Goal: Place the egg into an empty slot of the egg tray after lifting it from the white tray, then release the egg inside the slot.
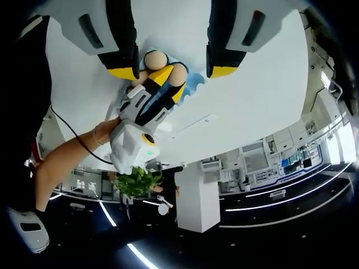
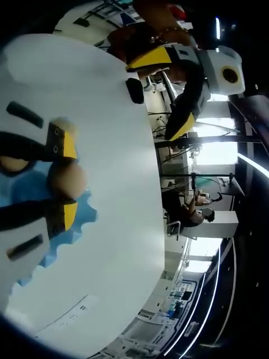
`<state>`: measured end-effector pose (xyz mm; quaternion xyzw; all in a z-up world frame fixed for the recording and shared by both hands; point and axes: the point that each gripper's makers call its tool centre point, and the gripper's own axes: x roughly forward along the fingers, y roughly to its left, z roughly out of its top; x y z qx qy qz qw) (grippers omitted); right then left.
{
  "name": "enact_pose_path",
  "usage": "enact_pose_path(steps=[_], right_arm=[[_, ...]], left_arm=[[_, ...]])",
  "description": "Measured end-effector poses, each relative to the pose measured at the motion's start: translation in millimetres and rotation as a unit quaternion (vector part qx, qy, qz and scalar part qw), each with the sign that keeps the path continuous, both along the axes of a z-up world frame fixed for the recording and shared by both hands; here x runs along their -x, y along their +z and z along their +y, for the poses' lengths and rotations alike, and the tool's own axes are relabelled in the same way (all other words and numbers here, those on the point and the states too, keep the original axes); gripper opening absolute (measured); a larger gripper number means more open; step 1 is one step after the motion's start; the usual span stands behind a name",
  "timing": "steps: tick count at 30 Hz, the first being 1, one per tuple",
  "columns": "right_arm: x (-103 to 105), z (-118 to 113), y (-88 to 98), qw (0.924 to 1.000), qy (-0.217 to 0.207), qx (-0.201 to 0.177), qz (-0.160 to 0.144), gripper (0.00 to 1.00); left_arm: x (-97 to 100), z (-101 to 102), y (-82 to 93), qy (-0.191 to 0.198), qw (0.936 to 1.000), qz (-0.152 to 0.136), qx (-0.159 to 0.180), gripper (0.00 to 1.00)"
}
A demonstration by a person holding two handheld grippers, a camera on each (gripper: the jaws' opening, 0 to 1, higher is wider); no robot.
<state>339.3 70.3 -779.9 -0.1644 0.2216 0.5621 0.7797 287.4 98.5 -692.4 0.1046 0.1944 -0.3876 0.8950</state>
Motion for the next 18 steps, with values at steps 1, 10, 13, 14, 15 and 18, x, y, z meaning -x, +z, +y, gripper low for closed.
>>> enact_pose_path(steps=[1, 10, 13, 14, 15, 18], right_arm=[[0, 0, 0.2, 1.0, 0.001, -0.003, 0.001, 0.26], [-2, -7, 2.8, 0.9995, -0.008, -0.027, 0.011, 0.33], [-3, -12, 3.7, 0.9995, -0.012, -0.027, 0.01, 0.32], [-3, -14, 4.1, 0.9995, -0.012, -0.028, 0.009, 0.32], [-3, -16, 4.3, 0.9994, -0.012, -0.03, 0.011, 0.31], [-2, -21, 3.4, 0.9996, -0.013, -0.025, 0.008, 0.31]], left_arm=[[0.0, 0, -0.1, 0.0, 1.0, 0.0, -0.001, 0.48], [0.3, 0, 1.8, 0.002, 1.0, -0.002, -0.002, 0.49], [-0.2, 0, 2.5, 0.002, 1.0, -0.002, -0.002, 0.49], [-0.4, 0, 2.8, 0.002, 1.0, -0.003, -0.002, 0.49], [-0.8, -1, 3.2, 0.001, 1.0, -0.003, -0.002, 0.49], [-1.1, -3, 4.2, -0.002, 1.0, -0.004, -0.002, 0.48]])
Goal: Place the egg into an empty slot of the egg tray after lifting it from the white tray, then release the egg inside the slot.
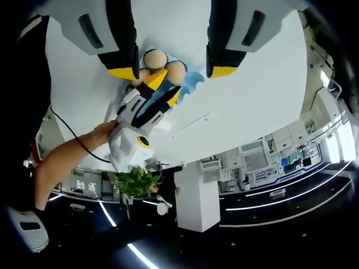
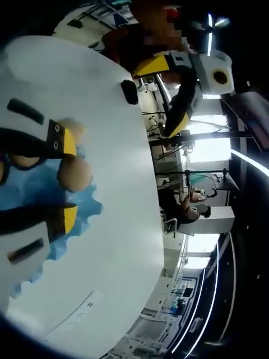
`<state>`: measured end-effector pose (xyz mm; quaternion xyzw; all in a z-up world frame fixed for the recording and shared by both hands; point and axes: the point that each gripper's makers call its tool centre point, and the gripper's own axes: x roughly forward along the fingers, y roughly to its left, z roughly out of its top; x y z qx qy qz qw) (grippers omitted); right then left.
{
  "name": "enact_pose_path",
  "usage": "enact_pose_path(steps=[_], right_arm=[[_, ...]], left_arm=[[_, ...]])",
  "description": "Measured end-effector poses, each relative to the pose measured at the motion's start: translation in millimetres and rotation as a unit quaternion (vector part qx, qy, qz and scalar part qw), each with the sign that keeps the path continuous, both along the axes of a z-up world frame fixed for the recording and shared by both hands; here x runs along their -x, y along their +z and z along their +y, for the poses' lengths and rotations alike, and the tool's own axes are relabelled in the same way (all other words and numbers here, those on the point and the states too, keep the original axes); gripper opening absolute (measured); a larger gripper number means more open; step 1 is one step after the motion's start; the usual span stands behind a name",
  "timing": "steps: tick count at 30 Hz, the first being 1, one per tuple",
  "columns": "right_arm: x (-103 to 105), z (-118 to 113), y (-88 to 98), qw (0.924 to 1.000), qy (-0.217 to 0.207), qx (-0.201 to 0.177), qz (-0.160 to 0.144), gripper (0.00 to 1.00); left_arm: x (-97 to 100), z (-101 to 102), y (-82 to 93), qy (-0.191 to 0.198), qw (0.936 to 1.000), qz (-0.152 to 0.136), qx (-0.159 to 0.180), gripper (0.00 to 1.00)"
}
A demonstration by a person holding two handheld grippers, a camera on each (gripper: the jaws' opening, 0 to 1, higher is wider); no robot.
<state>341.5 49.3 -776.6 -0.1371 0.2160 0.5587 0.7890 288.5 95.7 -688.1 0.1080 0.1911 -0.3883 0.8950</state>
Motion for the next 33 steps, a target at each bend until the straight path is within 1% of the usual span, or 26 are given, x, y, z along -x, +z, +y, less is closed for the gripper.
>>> enact_pose_path(steps=[3, 4, 10, 11, 15, 17, 25, 29, 33], right_arm=[[1, -9, -0.8, 1.0, -0.003, -0.001, 0.007, 0.31], [1, -10, 1.4, 0.9999, -0.007, -0.009, 0.011, 0.31], [2, -24, 12.8, 0.9998, -0.006, -0.017, 0.0, 0.3], [2, -28, 16.7, 0.9998, -0.006, -0.02, -0.006, 0.3], [-3, -44, 25.8, 0.9991, -0.021, -0.035, -0.006, 0.3], [-6, -54, 27.8, 0.9988, -0.033, -0.035, -0.01, 0.3], [-7, -83, 27.6, 0.998, -0.052, -0.035, -0.012, 0.3], [-10, -99, 30.6, 0.9966, -0.07, -0.041, -0.012, 0.29], [-10, -113, 30.0, 0.9962, -0.078, -0.035, -0.015, 0.29]], left_arm=[[-0.2, -1, 1.1, -0.002, 1.0, -0.001, 0.0, 0.49], [-0.3, -1, 1.2, -0.002, 1.0, -0.002, 0.0, 0.49], [-0.6, -2, 3.0, -0.003, 1.0, -0.004, -0.001, 0.49], [-0.6, -2, 3.3, -0.004, 1.0, -0.004, -0.001, 0.49], [-1.2, -2, 4.0, -0.003, 1.0, -0.005, -0.002, 0.49], [-0.9, -3, 4.6, -0.004, 1.0, -0.005, -0.001, 0.48], [-1.7, -5, 6.4, -0.006, 1.0, -0.006, -0.002, 0.48], [-2.2, -6, 7.4, -0.007, 0.9999, -0.008, -0.001, 0.48], [-2.2, -6, 7.6, -0.007, 0.9999, -0.007, -0.002, 0.48]])
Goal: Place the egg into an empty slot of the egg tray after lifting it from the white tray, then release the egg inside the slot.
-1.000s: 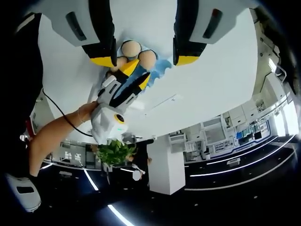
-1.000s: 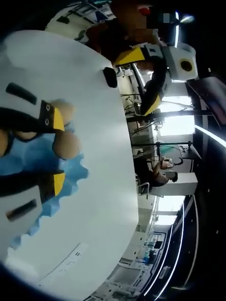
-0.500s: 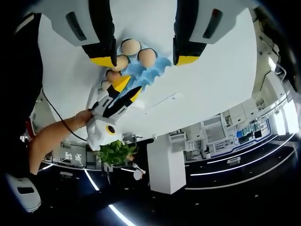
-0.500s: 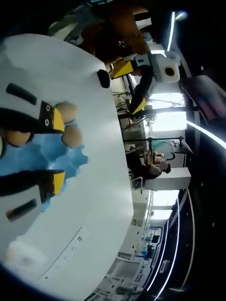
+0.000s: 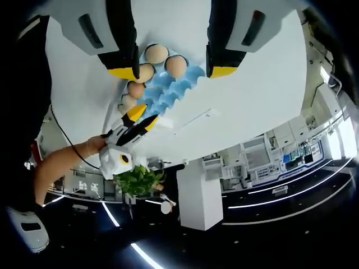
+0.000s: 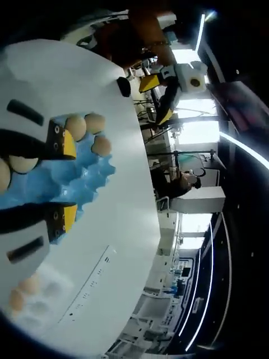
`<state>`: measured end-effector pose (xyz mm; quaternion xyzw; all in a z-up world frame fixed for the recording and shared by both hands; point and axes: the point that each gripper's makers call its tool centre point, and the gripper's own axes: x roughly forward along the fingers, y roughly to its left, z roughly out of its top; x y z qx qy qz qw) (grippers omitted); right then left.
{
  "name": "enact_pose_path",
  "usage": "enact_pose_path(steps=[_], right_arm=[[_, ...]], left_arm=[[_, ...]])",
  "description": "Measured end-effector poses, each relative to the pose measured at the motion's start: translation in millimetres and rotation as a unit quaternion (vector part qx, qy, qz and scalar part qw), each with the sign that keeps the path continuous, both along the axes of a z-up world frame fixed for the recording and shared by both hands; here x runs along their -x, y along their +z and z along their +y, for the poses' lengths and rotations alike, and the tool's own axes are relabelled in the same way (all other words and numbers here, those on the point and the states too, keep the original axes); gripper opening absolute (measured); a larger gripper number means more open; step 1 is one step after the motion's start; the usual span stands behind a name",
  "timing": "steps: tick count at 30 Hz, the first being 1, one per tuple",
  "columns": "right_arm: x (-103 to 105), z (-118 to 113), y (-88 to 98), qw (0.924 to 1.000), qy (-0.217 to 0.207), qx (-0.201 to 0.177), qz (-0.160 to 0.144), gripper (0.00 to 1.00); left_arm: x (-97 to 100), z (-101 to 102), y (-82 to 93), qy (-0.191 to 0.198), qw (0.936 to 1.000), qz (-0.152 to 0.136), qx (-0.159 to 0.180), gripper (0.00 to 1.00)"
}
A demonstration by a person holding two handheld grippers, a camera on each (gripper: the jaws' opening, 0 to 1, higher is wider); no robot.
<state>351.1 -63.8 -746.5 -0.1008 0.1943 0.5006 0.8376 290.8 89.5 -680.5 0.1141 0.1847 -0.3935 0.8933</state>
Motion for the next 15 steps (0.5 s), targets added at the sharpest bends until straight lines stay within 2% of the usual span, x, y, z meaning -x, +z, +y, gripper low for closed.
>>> enact_pose_path(steps=[11, 15], right_arm=[[-5, -49, -0.2, 0.999, -0.045, 0.007, -0.005, 0.29], [-7, -59, -2.4, 0.9984, -0.054, 0.014, -0.007, 0.29]], left_arm=[[-1.0, -3, 1.7, -0.002, 1.0, -0.001, 0.004, 0.48], [-1.0, -5, 1.6, -0.004, 1.0, -0.001, 0.003, 0.48]])
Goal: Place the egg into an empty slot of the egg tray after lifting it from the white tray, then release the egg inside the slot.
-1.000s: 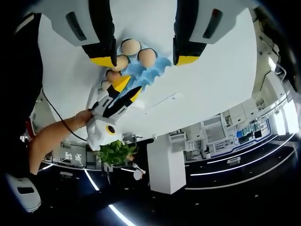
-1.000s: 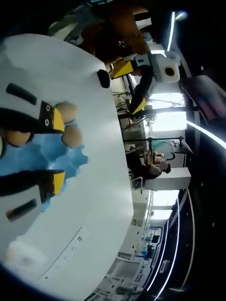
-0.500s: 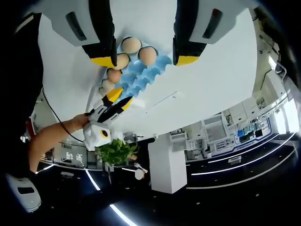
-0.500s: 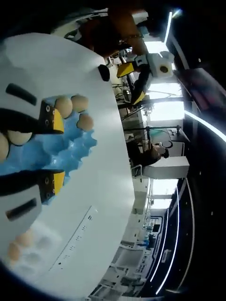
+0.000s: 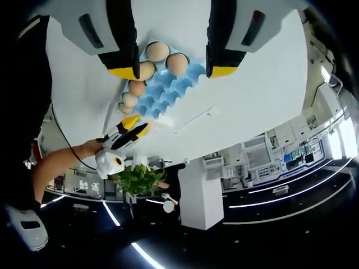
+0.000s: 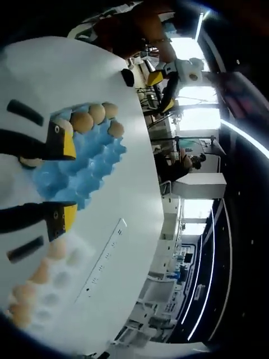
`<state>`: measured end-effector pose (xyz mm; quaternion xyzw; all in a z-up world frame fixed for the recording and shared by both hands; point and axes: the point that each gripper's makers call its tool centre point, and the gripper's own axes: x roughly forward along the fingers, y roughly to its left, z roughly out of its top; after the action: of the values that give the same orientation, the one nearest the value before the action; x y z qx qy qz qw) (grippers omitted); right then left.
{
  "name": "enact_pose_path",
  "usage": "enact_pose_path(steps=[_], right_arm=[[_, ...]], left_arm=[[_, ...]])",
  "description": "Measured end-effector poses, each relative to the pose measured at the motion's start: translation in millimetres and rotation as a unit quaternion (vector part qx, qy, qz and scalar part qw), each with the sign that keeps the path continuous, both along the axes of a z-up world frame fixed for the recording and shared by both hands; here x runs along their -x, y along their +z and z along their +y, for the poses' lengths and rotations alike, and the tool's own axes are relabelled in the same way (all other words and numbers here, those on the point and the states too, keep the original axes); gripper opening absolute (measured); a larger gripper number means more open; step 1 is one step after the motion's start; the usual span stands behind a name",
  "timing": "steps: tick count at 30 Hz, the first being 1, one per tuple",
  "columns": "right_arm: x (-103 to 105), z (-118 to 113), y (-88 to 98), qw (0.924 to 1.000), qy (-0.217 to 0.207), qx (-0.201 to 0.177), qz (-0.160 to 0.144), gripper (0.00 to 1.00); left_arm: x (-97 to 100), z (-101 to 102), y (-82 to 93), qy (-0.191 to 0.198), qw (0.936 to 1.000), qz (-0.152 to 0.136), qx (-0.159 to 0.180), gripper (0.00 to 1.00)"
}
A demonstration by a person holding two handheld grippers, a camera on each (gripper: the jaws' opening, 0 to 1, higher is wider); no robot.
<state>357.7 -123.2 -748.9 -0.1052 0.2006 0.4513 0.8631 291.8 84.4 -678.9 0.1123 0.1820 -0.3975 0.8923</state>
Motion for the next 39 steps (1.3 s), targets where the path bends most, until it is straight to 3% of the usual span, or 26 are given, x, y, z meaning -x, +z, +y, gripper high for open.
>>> enact_pose_path(steps=[22, 36, 39], right_arm=[[-12, -104, -6.4, 0.9938, -0.105, 0.036, -0.003, 0.29], [-11, -116, -31.9, 0.9907, -0.107, 0.081, 0.023, 0.28], [-15, -115, -31.4, 0.99, -0.106, 0.093, 0.016, 0.26]], left_arm=[[0.1, -5, 0.9, -0.006, 1.0, -0.001, 0.0, 0.48], [-0.2, -4, 0.8, -0.005, 1.0, 0.0, 0.0, 0.48], [-0.3, -4, 1.1, -0.005, 1.0, -0.001, 0.001, 0.48]])
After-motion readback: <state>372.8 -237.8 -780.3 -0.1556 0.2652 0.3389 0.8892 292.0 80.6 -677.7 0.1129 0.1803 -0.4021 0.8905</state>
